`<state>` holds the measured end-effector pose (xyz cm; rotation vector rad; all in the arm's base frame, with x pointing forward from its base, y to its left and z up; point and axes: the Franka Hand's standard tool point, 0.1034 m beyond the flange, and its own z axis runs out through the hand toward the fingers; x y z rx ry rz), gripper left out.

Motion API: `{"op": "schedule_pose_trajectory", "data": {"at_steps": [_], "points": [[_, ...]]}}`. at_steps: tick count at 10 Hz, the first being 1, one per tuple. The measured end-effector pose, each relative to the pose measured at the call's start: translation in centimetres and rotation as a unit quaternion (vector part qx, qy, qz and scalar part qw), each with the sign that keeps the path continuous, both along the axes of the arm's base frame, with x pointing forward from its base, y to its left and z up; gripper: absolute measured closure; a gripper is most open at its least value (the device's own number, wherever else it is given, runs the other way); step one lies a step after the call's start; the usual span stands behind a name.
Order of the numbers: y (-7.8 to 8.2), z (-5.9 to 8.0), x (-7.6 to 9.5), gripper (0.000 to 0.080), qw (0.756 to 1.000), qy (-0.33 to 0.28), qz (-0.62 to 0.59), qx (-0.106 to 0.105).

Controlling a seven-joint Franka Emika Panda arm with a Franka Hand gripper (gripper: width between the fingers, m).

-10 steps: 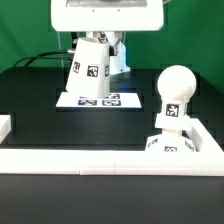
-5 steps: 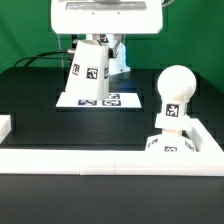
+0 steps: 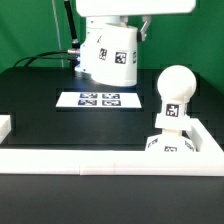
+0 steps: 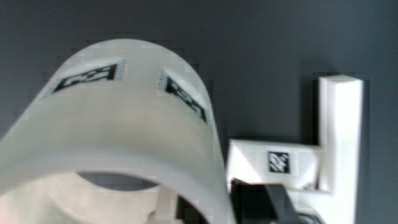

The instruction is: Assemble lamp

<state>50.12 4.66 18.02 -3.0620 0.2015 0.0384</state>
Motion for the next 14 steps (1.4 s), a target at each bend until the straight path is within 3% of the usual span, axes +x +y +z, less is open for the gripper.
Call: {"op": "schedule_pose_trajectory", "data": {"at_steps": [3,4,8,9,11,14], "points": [[1.9,3.1,2.3,0.0754,1.0,0.0,-0.014,0.005],[2.0,3.5,2.5,0.0754,1.0,0.002,-0.02,-0.006],[2.0,3.1,2.4,0.0754,1.0,0.003,-0.019,-0.005],[2.8,3.6,2.6,0.0754,1.0,0.008,-0.019,0.002],[4.9,4.6,4.4,0.0754,1.0,-0.002,-0.016,0.014],[6.5,5.9,7.6,0.0754,1.0,-0.023,0.003,0.016]]}}
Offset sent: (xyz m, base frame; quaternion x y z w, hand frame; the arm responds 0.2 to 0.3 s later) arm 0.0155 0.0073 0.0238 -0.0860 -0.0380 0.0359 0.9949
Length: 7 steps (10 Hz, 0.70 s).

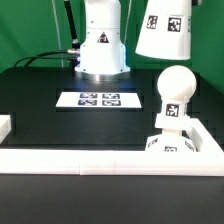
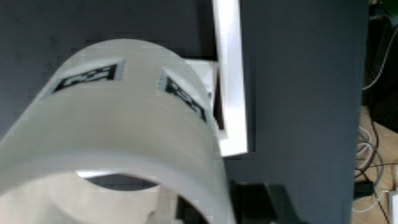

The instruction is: Assemble lamp

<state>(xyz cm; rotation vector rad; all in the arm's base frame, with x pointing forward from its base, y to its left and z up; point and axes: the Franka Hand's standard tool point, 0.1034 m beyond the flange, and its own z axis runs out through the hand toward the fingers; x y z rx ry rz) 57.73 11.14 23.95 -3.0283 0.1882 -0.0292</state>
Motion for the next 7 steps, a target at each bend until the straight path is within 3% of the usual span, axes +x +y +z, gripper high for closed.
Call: {"op": "schedule_pose_trajectory", "data": {"at_steps": [2,4,7], "points": [[1.1,0.2,1.6,0.0754,1.0,-0.009,0.007,0.0],[1.1,-0.8,3.5,0.0754,1.0,-0.019,0.018,0.002],[1.1,-1.0,3.4,0.0754,1.0,-0.017,0.018,0.001]]}}
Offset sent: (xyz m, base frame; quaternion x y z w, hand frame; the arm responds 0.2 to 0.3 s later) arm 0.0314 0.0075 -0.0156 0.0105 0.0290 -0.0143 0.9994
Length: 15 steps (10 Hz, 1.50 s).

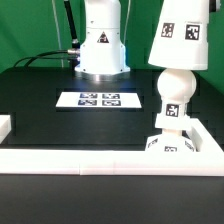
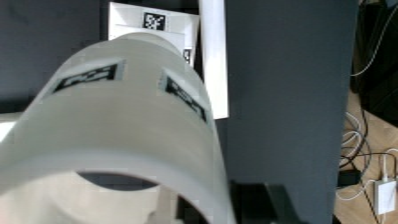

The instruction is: Assemble lamp

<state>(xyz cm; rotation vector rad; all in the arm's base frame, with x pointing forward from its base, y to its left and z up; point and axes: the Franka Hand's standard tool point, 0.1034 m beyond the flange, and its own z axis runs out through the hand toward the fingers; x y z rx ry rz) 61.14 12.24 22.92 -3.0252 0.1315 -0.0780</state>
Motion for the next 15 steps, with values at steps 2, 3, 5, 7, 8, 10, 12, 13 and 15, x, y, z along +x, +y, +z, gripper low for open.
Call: {"op": "schedule_pose_trajectory", "data": {"at_steps": [2,3,5,7,8,10,12,13,15], "points": [[0.0,-0.1,-0.1,0.0754,1.0,0.001,0.0,0.0],[0.0,-0.6,-0.3,0.0754,1.0,-0.001,-0.001,-0.001],[0.2,-2.1,-0.8,0.0754,1.0,-0.005,0.0,-0.003],[0.3,-3.0,-0.8,0.0754,1.0,-0.005,0.0,-0.005],[0.3,-3.5,-0.8,0.0754,1.0,-0.006,0.001,-0.006],[0.2,-4.4,-0.8,0.0754,1.0,-0.007,0.0,-0.009],[0.2,-5.2,-0.9,0.0754,1.0,-0.004,0.0,-0.011],[0.1,-5.9,-0.8,0.0754,1.0,-0.004,-0.001,-0.013],[0.0,-7.0,-0.8,0.0754,1.0,-0.002,-0.002,-0.016]]}}
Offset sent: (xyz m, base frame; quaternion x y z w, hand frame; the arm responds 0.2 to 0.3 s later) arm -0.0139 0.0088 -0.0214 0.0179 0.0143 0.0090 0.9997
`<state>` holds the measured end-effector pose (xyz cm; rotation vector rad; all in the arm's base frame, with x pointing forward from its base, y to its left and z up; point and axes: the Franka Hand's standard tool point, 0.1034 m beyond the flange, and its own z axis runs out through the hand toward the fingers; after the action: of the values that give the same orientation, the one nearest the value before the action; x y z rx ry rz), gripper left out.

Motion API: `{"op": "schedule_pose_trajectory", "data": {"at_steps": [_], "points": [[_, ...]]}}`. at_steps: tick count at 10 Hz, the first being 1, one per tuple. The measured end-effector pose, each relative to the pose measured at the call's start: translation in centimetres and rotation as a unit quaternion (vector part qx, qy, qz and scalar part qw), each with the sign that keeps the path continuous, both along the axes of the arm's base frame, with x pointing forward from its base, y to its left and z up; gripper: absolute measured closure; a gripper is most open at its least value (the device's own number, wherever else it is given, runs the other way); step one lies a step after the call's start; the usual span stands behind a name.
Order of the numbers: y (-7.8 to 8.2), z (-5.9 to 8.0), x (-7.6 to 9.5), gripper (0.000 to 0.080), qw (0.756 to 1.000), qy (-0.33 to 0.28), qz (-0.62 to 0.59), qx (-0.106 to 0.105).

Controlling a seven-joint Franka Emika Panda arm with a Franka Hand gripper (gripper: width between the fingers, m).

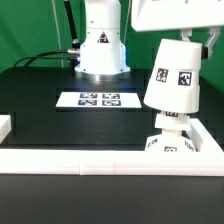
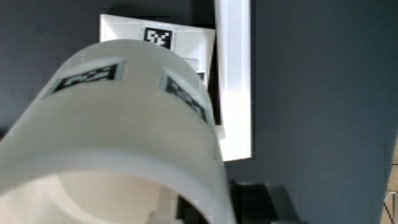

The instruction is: Assemble lamp

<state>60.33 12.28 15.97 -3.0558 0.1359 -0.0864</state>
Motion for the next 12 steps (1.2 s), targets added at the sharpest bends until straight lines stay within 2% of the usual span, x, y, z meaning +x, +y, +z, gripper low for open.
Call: {"op": "schedule_pose_trajectory", "data": {"at_steps": [4,8,9,10,11,12], "points": [[-0.05,-1.02,-0.19,0.0754,1.0,0.007,0.0,-0.003],[0.33,-1.04,-0.25,0.075,1.0,0.007,-0.006,-0.002],[0.46,-1.0,-0.22,0.0529,1.0,0.007,-0.006,-0.002],[0.53,-0.96,-0.2,0.0529,1.0,0.007,-0.005,-0.001],[0.64,-0.9,-0.18,0.0336,1.0,0.006,-0.007,-0.001],[0.85,-0.86,-0.21,0.02,1.0,0.007,-0.015,0.0]]}}
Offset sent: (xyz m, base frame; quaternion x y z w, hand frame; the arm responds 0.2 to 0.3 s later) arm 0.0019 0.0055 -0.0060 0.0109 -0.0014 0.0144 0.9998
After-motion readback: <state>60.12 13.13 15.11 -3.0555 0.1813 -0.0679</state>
